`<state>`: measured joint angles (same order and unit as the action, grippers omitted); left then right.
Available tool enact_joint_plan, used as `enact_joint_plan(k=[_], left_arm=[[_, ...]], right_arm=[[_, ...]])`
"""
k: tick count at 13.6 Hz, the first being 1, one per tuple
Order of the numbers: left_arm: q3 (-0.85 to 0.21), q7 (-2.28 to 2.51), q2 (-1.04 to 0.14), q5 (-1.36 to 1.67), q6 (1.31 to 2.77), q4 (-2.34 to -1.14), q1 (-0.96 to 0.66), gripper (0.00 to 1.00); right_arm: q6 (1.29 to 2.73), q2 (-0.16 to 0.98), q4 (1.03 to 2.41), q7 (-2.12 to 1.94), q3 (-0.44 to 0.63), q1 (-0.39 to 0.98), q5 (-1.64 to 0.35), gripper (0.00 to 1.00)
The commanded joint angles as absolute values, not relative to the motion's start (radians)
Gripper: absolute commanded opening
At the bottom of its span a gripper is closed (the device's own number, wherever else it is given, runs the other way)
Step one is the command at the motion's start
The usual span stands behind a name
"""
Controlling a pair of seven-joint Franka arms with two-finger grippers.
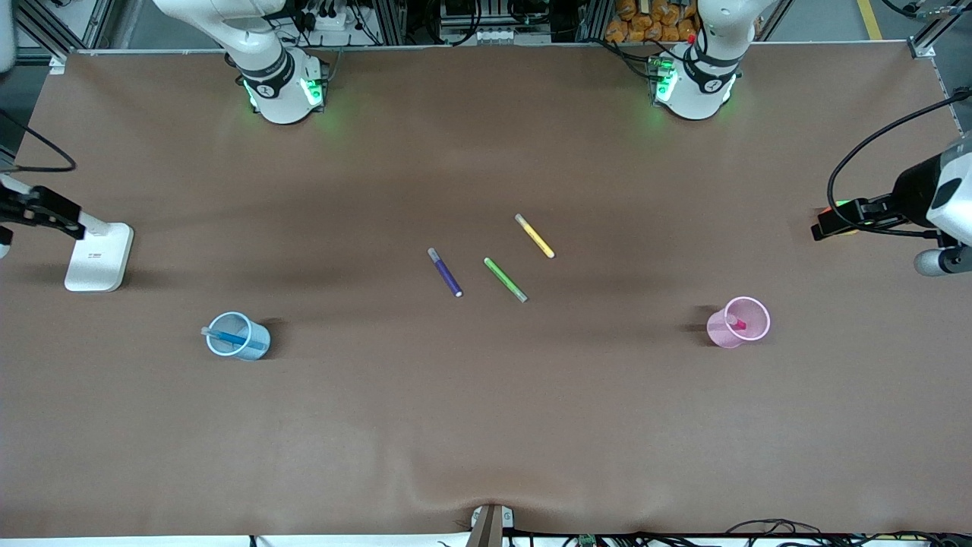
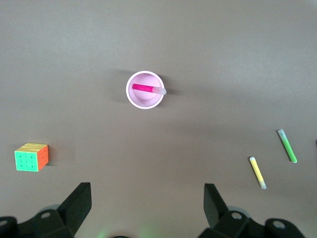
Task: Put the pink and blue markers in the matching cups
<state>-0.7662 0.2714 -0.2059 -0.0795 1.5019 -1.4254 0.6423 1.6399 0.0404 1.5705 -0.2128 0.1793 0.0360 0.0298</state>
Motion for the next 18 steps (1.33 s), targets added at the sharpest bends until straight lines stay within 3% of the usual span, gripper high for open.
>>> enact_joint_plan(k=[1, 4, 7, 12, 18], left_arm=[[-0.769, 0.255, -0.18, -0.097, 1.493, -1.427, 0.65, 1.0], [-0.715, 0.252, -0.123, -0.092, 1.511, -1.436, 0.617, 1.0], [-0.487, 0.25, -0.085, -0.081, 1.517, -1.457, 0.404, 1.0], [-0.275, 0.212, -0.025, -0.08, 1.526, -1.511, 0.214, 1.0], [0.004, 0.207, 0.116, -0.077, 1.6, -1.695, -0.066, 1.0]], right_arm=[[1.596, -0.014, 1.597, -0.155, 0.147, -0.018, -0.056, 1.0], [1.548, -0.057, 1.595, -0.062, 0.08, -0.057, -0.072, 1.0], [1.516, -0.063, 1.595, -0.051, 0.061, -0.058, -0.065, 1.0], [1.503, -0.083, 1.594, -0.075, 0.057, -0.041, -0.04, 1.0], [1.5, -0.098, 1.595, -0.106, 0.06, -0.043, -0.04, 1.0]])
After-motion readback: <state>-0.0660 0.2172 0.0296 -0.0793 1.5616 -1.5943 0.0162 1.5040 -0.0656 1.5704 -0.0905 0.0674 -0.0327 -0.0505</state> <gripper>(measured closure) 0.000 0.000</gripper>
